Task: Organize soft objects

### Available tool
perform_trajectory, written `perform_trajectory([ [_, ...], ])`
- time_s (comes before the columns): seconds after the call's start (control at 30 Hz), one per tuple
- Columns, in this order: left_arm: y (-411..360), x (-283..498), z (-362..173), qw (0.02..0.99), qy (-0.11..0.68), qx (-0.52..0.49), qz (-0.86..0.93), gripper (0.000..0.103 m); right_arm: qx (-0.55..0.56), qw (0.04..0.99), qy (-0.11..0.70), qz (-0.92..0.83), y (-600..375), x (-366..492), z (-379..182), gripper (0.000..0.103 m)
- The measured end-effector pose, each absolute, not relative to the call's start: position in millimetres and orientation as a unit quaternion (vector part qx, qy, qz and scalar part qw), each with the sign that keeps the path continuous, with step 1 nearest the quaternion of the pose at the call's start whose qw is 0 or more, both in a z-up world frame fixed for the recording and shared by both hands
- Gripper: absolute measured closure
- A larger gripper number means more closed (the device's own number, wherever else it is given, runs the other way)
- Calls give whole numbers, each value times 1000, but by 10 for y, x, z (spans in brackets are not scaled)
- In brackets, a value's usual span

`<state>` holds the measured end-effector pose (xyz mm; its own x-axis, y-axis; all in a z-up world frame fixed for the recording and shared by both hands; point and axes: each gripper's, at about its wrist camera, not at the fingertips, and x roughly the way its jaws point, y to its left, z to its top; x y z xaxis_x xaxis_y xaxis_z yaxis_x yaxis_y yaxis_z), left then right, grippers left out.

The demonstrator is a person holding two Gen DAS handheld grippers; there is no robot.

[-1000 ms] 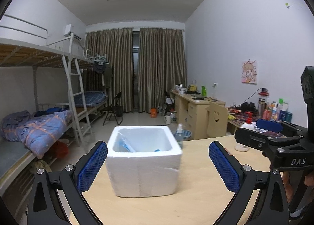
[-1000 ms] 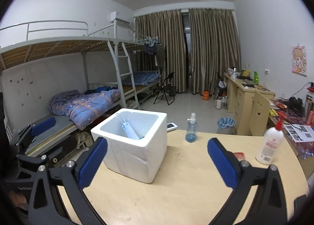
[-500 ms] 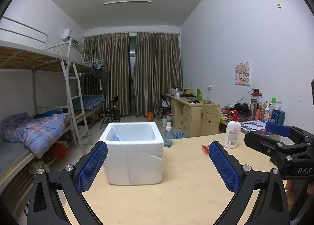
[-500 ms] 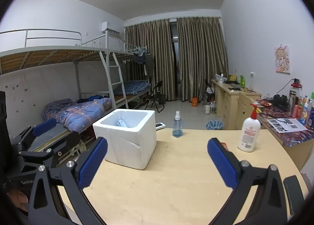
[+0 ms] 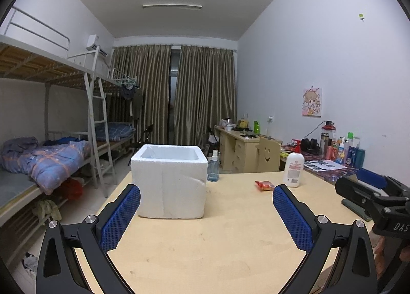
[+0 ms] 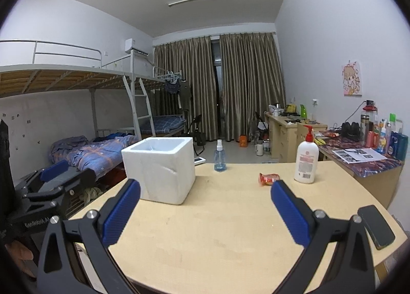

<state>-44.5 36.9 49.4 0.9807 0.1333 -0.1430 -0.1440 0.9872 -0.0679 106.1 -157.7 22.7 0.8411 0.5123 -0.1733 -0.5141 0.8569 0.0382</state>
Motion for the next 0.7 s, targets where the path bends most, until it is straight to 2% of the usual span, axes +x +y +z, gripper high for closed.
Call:
perform_trajectory([
  [0.7, 164, -766, 116, 995, 75, -25, 62, 0, -5, 962, 80, 262, -1810, 694, -98, 0],
])
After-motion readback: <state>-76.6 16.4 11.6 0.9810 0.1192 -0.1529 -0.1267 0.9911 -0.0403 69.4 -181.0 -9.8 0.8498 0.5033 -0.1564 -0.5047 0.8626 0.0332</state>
